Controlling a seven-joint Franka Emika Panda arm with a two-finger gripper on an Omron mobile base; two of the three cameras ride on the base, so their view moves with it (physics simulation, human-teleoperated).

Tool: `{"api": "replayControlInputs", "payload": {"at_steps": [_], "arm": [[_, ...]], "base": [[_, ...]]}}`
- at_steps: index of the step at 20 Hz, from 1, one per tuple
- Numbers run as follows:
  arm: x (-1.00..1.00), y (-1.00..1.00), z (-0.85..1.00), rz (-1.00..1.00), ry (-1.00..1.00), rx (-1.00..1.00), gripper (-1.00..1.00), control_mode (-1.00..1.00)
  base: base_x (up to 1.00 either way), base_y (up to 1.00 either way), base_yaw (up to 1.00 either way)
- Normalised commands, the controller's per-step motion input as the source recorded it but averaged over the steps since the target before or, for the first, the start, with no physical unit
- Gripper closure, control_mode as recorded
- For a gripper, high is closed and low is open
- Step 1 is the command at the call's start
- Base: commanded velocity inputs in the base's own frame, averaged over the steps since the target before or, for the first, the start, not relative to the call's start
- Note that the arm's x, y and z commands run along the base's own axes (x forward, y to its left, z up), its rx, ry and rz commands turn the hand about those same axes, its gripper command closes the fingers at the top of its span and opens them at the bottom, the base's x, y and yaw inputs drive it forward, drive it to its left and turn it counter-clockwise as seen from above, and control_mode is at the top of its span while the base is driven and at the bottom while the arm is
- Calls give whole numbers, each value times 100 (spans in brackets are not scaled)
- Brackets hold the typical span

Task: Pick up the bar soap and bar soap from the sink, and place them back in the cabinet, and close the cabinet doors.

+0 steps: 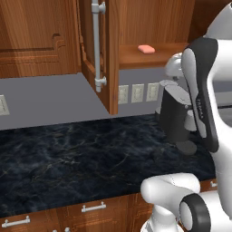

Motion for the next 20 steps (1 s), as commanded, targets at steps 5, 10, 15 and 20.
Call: {"api": "replayControlInputs", "payload": {"at_steps": [5,10,15,20], "arm": [[-66,3,-7,1,13,0,-100,-100],[-22,9,-35,8,4,0,-100,-100],[-1,17,-41,11,4,-1,-100,-100],[0,17,-24,3,2,-4,-100,-100]], "base": [[0,0,0],[0,0,0],[0,0,0],[0,0,0]]}}
